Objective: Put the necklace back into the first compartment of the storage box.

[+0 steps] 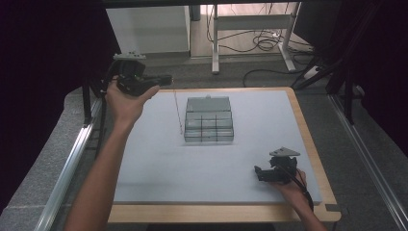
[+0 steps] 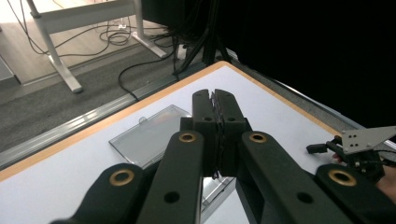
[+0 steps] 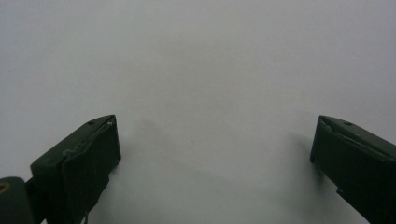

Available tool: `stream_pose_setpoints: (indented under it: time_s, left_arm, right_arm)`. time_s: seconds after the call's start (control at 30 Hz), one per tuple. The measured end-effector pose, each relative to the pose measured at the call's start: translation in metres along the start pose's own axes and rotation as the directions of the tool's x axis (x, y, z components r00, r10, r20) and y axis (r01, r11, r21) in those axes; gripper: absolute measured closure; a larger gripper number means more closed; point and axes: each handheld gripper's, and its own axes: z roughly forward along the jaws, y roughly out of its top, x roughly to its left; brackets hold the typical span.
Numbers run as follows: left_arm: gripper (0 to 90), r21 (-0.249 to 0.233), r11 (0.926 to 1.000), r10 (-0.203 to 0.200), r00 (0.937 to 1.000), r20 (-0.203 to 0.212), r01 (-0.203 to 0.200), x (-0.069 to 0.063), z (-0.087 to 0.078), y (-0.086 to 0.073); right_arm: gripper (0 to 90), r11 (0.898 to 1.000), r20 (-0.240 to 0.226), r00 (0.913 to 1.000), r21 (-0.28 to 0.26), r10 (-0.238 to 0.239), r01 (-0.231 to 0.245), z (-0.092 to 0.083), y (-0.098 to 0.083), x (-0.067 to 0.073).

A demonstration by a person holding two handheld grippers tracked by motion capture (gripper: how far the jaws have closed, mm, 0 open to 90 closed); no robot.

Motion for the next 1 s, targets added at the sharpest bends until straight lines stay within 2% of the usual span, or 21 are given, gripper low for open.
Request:
stream_pose_setpoints:
  time_s: [0.53, 1.0]
  left_arm:
    - [89.5, 0.023, 0.9997, -0.002, 0.9999, -0.012, 0.002, 0.007, 0.027, 0.006]
    - [89.5, 0.037, 0.9990, -0.023, 0.9995, -0.023, 0.023, 0.016, 0.043, 0.008]
  right_arm:
    - [1.3, 1.000, 0.000, 1.0000, 0.000, 0.002, -0.002, 0.000, 0.000, 0.000]
    - [1.3, 1.000, -0.001, 1.0000, 0.001, 0.004, -0.004, 0.000, 0.000, 0.000]
